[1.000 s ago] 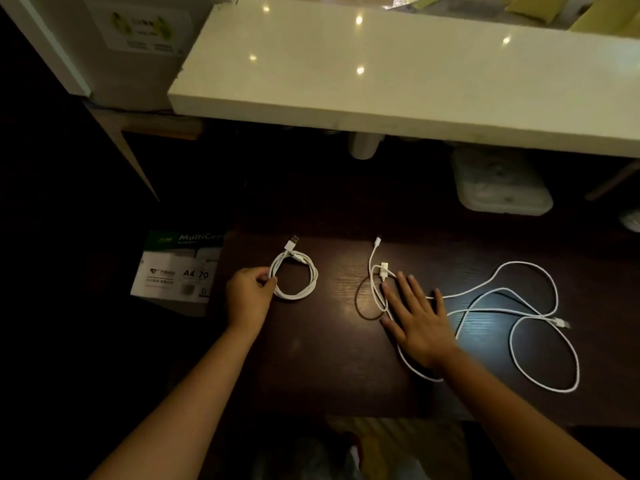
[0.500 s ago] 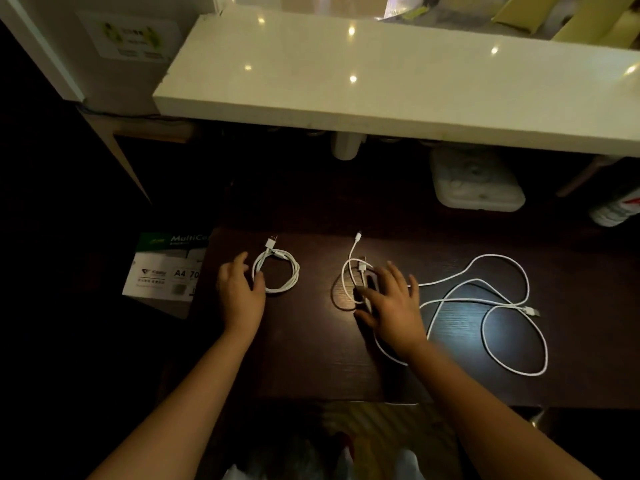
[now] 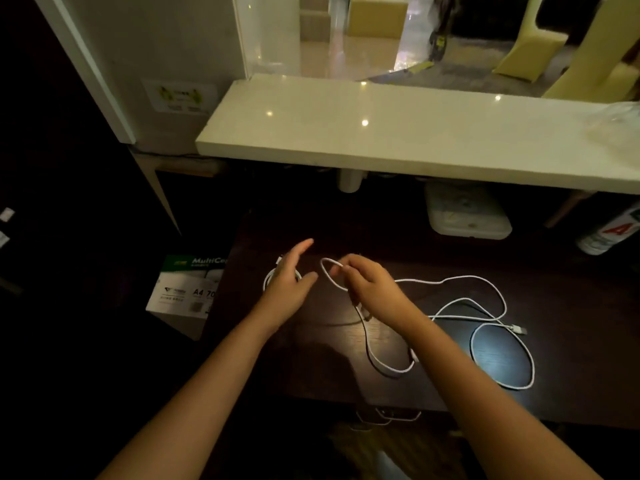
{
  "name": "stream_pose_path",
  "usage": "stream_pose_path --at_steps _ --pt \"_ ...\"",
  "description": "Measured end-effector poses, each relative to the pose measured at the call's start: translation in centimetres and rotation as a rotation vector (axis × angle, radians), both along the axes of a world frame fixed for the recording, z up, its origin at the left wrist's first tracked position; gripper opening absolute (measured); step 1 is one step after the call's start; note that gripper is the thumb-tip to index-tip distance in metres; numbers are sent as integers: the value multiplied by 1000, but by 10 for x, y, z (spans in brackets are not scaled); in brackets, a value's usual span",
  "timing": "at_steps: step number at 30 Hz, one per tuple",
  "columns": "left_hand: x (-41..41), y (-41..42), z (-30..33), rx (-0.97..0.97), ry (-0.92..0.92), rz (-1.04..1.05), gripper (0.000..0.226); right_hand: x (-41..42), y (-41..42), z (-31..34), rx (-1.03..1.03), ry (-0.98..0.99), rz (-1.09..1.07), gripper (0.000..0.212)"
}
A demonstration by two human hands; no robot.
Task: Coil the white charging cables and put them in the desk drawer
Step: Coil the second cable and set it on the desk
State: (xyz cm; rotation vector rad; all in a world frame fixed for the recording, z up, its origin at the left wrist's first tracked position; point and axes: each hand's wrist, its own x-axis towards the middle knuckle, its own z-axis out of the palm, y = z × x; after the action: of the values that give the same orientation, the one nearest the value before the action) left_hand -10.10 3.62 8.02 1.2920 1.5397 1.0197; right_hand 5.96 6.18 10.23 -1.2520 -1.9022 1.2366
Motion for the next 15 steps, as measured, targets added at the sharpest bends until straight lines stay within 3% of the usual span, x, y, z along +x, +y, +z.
stream_pose_path --at_steps 2,4,9,11,13,15 --pt "6 8 22 61 -30 -144 27 1 3 25 -98 156 69 26" --pt "10 13 40 77 -139 -150 11 7 10 50 -121 308 69 29" --pt "10 20 58 116 -58 -233 18 35 35 88 -85 628 -97 28" --pt "12 22 66 114 -175 -207 17 44 40 86 -34 613 -227 22" --pt "11 26 79 130 -501 -116 18 53 44 71 4 441 -340 14" --pt "4 31 93 153 -775 -92 23 57 43 50 -21 217 -297 13"
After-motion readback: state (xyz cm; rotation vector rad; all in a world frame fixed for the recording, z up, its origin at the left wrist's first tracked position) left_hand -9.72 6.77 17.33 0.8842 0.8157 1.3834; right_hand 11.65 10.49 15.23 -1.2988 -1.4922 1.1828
